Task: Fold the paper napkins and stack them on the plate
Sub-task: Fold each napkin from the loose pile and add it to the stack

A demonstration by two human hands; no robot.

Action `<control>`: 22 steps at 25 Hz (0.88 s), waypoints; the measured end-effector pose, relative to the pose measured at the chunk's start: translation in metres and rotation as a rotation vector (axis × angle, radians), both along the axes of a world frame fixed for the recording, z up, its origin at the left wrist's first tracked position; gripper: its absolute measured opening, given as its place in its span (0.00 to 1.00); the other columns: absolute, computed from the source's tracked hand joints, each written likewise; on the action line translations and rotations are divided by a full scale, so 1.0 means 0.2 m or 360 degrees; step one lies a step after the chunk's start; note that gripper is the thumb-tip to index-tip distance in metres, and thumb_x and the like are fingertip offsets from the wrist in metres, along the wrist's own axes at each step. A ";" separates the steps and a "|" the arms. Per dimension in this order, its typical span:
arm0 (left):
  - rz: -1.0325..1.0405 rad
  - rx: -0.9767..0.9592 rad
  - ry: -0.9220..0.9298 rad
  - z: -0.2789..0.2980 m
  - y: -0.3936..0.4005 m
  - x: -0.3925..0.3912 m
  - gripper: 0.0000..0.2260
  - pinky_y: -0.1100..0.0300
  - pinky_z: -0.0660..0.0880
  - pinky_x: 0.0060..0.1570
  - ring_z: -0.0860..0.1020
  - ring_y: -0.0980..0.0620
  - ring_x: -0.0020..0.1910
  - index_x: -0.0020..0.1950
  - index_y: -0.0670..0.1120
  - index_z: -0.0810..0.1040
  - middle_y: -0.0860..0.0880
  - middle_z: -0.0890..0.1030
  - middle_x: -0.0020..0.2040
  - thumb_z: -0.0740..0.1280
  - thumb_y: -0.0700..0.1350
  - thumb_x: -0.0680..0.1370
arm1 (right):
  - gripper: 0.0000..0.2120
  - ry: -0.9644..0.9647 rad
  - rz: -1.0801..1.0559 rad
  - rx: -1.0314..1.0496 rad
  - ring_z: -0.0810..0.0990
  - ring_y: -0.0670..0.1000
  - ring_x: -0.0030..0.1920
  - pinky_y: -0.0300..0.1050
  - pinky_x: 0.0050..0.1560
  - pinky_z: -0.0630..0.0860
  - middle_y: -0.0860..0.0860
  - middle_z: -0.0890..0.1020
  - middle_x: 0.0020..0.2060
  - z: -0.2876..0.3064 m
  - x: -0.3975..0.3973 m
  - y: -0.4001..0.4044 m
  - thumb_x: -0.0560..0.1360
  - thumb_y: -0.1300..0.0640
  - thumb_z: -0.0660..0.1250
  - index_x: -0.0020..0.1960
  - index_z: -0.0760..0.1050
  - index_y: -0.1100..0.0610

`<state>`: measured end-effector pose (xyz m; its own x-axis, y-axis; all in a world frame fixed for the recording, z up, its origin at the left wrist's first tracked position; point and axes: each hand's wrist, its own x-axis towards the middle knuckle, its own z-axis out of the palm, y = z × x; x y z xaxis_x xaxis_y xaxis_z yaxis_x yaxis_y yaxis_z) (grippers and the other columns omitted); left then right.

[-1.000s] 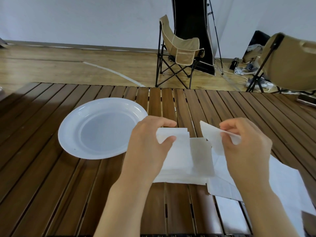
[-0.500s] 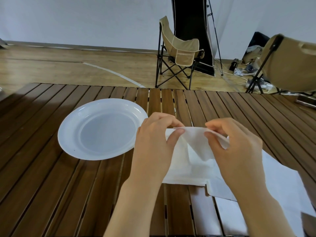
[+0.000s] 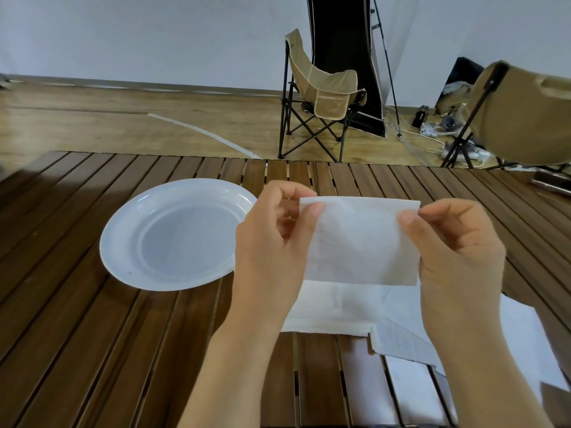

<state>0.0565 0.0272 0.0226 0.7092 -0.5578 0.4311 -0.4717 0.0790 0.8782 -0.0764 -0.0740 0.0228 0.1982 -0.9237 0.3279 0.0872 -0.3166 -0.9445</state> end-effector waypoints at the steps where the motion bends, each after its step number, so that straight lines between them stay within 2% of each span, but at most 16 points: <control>1: 0.0029 -0.0015 0.0050 0.00 0.00 0.00 0.05 0.71 0.72 0.34 0.80 0.59 0.40 0.51 0.51 0.73 0.57 0.81 0.40 0.67 0.48 0.77 | 0.06 0.0023 0.0019 0.0012 0.74 0.42 0.36 0.35 0.36 0.72 0.45 0.79 0.37 0.00 0.00 0.00 0.73 0.60 0.71 0.46 0.75 0.54; 4: 0.0173 0.0025 0.0052 0.00 0.02 0.02 0.07 0.71 0.70 0.31 0.79 0.58 0.36 0.46 0.52 0.69 0.55 0.79 0.37 0.67 0.47 0.77 | 0.04 0.0116 0.0124 0.0027 0.76 0.42 0.36 0.32 0.34 0.72 0.47 0.80 0.36 -0.01 0.02 0.02 0.73 0.63 0.70 0.44 0.76 0.57; 7: 0.0289 0.0202 -0.0012 -0.01 0.05 0.06 0.05 0.75 0.72 0.38 0.78 0.63 0.43 0.43 0.53 0.74 0.59 0.79 0.40 0.67 0.45 0.77 | 0.04 0.0292 0.0202 0.0014 0.79 0.40 0.39 0.32 0.39 0.75 0.45 0.83 0.38 -0.02 0.04 0.03 0.73 0.61 0.70 0.45 0.81 0.53; 9: 0.0372 0.0396 0.0060 -0.02 0.09 0.08 0.04 0.75 0.71 0.37 0.77 0.67 0.44 0.45 0.55 0.78 0.61 0.79 0.43 0.66 0.45 0.78 | 0.06 0.0355 0.0301 0.0060 0.81 0.40 0.43 0.32 0.42 0.77 0.43 0.84 0.40 -0.03 0.06 0.05 0.73 0.60 0.71 0.47 0.82 0.50; 11: 0.0467 0.0599 0.0161 -0.05 0.14 0.09 0.05 0.70 0.70 0.41 0.76 0.62 0.44 0.47 0.56 0.79 0.60 0.79 0.47 0.66 0.46 0.77 | 0.08 0.0444 0.0393 0.0137 0.81 0.40 0.44 0.33 0.45 0.78 0.42 0.84 0.41 -0.06 0.10 0.07 0.73 0.60 0.71 0.48 0.83 0.49; 15: 0.0437 0.0969 0.0275 -0.10 0.15 0.10 0.09 0.61 0.72 0.50 0.72 0.57 0.50 0.55 0.54 0.79 0.54 0.77 0.56 0.66 0.43 0.78 | 0.10 0.0855 0.0404 0.0112 0.80 0.39 0.43 0.24 0.36 0.73 0.43 0.83 0.47 -0.16 0.16 0.09 0.74 0.59 0.70 0.54 0.81 0.48; 18: 0.0386 0.1036 0.0323 -0.11 0.13 0.08 0.13 0.61 0.71 0.53 0.73 0.56 0.53 0.60 0.54 0.77 0.53 0.75 0.60 0.65 0.42 0.78 | 0.13 0.1010 0.0380 0.0063 0.79 0.41 0.46 0.25 0.39 0.72 0.47 0.83 0.51 -0.22 0.19 0.10 0.76 0.58 0.69 0.59 0.78 0.49; 22: 0.0459 0.1037 0.0362 -0.09 0.14 0.09 0.15 0.63 0.69 0.48 0.69 0.56 0.50 0.63 0.53 0.74 0.53 0.73 0.59 0.64 0.42 0.78 | 0.14 0.1052 0.0348 0.0008 0.77 0.40 0.46 0.24 0.40 0.70 0.45 0.79 0.54 -0.24 0.20 0.09 0.76 0.57 0.67 0.61 0.76 0.48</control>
<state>0.0739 0.0543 0.0038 0.8981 -0.4287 -0.0979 -0.1962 -0.5900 0.7832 -0.0359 -0.0557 -0.0255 0.5367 -0.8408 0.0702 -0.4454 -0.3531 -0.8228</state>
